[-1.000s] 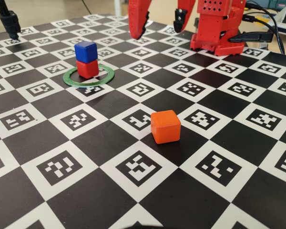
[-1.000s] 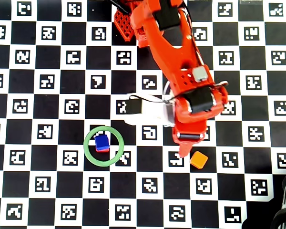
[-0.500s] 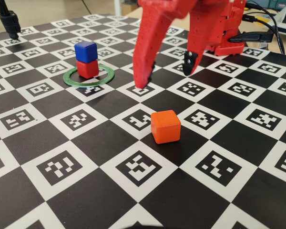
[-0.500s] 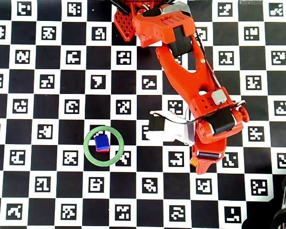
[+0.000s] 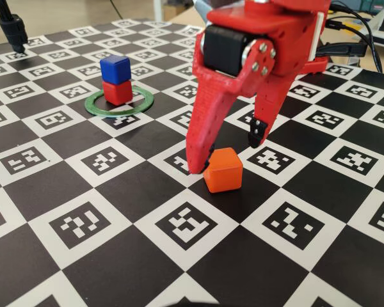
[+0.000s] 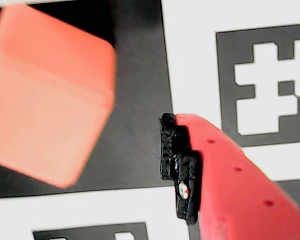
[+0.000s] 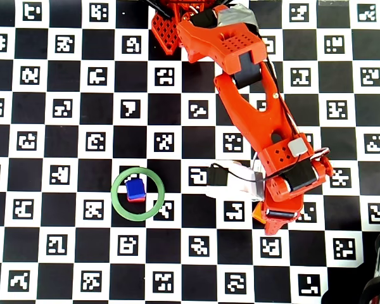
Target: Grab the red cube then put it in the green circle then put the blue cube on top and finally the orange cube on top
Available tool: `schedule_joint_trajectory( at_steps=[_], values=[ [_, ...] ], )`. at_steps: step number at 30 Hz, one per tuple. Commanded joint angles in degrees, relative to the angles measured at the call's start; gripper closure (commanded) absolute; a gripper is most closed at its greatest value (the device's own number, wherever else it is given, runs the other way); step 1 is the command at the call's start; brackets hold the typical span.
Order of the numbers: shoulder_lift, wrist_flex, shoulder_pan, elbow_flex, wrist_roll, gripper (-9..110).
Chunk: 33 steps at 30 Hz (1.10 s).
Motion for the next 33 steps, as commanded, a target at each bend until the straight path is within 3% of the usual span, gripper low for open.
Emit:
schedule_joint_trajectory(
  at_steps=[1,33],
  values=[
    [2.37,-1.23,1.14,-2.46,-0.26,61],
    [1.58,-4.75,0.18,3.52,5.45,61]
  ],
)
